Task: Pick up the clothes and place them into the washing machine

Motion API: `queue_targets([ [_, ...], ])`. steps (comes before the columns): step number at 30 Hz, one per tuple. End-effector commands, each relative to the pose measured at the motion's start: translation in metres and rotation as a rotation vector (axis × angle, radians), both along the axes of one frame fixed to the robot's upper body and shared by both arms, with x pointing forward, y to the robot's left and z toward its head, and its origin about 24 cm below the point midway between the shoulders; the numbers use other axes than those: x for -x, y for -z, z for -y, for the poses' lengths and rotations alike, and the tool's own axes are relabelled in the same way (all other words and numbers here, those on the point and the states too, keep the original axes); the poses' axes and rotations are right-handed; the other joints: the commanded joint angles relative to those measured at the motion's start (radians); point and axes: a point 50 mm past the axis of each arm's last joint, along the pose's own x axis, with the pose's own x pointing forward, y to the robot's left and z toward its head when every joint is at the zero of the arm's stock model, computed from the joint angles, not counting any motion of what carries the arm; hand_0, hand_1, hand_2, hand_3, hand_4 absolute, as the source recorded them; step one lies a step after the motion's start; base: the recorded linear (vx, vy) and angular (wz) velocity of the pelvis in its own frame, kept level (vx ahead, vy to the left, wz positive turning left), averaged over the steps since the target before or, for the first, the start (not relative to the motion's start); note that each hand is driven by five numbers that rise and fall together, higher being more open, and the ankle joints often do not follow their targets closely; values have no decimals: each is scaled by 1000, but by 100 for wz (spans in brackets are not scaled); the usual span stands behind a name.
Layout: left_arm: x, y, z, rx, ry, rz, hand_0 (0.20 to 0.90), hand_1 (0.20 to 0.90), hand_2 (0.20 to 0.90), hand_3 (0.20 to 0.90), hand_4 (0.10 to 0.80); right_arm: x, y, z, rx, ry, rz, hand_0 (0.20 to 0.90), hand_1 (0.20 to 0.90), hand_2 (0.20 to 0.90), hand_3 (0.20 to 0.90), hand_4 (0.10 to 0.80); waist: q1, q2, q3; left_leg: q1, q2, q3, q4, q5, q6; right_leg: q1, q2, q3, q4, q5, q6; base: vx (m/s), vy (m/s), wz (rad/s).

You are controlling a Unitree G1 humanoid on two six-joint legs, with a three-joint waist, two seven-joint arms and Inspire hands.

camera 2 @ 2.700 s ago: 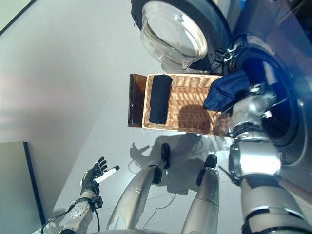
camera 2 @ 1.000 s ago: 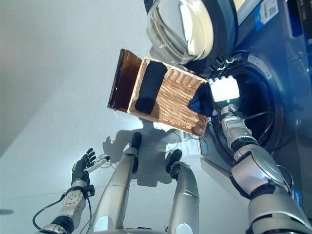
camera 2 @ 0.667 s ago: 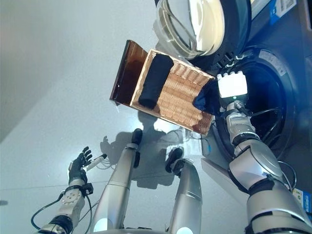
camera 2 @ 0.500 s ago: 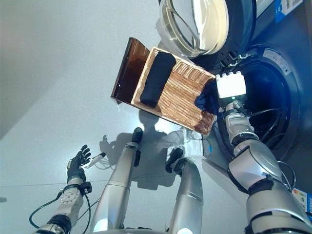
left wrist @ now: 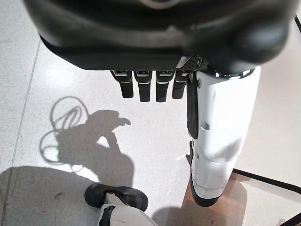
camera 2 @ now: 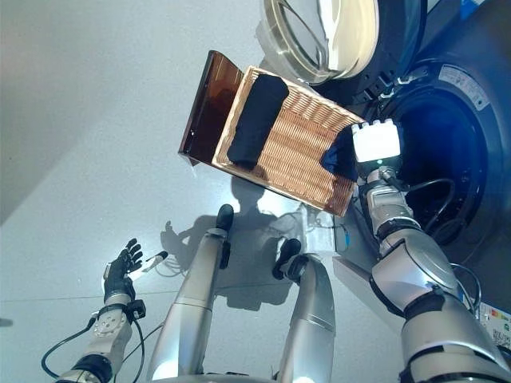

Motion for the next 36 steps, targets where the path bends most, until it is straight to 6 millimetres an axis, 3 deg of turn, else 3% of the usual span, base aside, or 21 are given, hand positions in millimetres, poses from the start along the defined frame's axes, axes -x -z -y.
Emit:
queue_targets([
  [1, 28, 3, -25, -17, -126, -10, 900, 900, 900, 900, 800, 7, -41, 39, 110, 145, 88, 900, 900, 900, 900, 800, -14, 58, -40, -24, -2, -13, 63, -105, -45, -11, 60, 29, -76, 31, 14, 0, 0, 0],
  [15, 29, 3, -21, 17, -125, 8, 900, 900, 900, 900, 800, 10, -59, 53, 199, 208, 83, 900, 900, 900, 900, 800, -21, 82, -33, -96, -22, -16, 107, -112, -40, -97, 43, 46, -5, 4, 13, 1, -11, 2],
  [16, 27, 2, -21, 18, -122, 14, 900, 900, 900, 900, 800, 11, -60, 55, 197, 219, 85, 862, 862, 862, 862, 773, -21, 85, -34, -104, -26, -16, 113, -113, -39, -103, 39, 48, 3, -1, 13, 4, -10, 7],
  [17, 26, 2, -20, 20, -117, 17, 900, 900, 900, 900, 800, 11, -62, 56, 199, 224, 87, 672, 672, 672, 672, 637, -21, 87, -37, -108, -29, -17, 115, -114, -39, -108, 35, 49, 9, -4, 13, 7, -8, 9],
  [18, 26, 1, -19, 21, -117, 21, 900, 900, 900, 900, 800, 12, -62, 58, 203, 232, 89, 200, 200, 200, 200, 300, -21, 90, -38, -112, -32, -14, 117, -115, -39, -113, 32, 51, 16, -4, 13, 10, -1, 9],
  [26, 30, 0, -24, -2, -121, 23, 900, 900, 900, 900, 800, 19, -71, 71, 240, 273, 95, 200, 200, 200, 200, 300, -19, 105, -58, -113, -42, 5, 105, -115, -32, -127, 17, 67, 18, 0, 17, 17, 14, 7],
  [36, 27, -3, -25, -24, -107, 29, 900, 900, 900, 900, 800, 19, -82, 73, 199, 282, 152, 200, 200, 200, 200, 300, -19, 120, -64, -39, -42, 27, 0, -85, -22, -71, 11, 78, -54, 38, 29, 7, 9, 1],
])
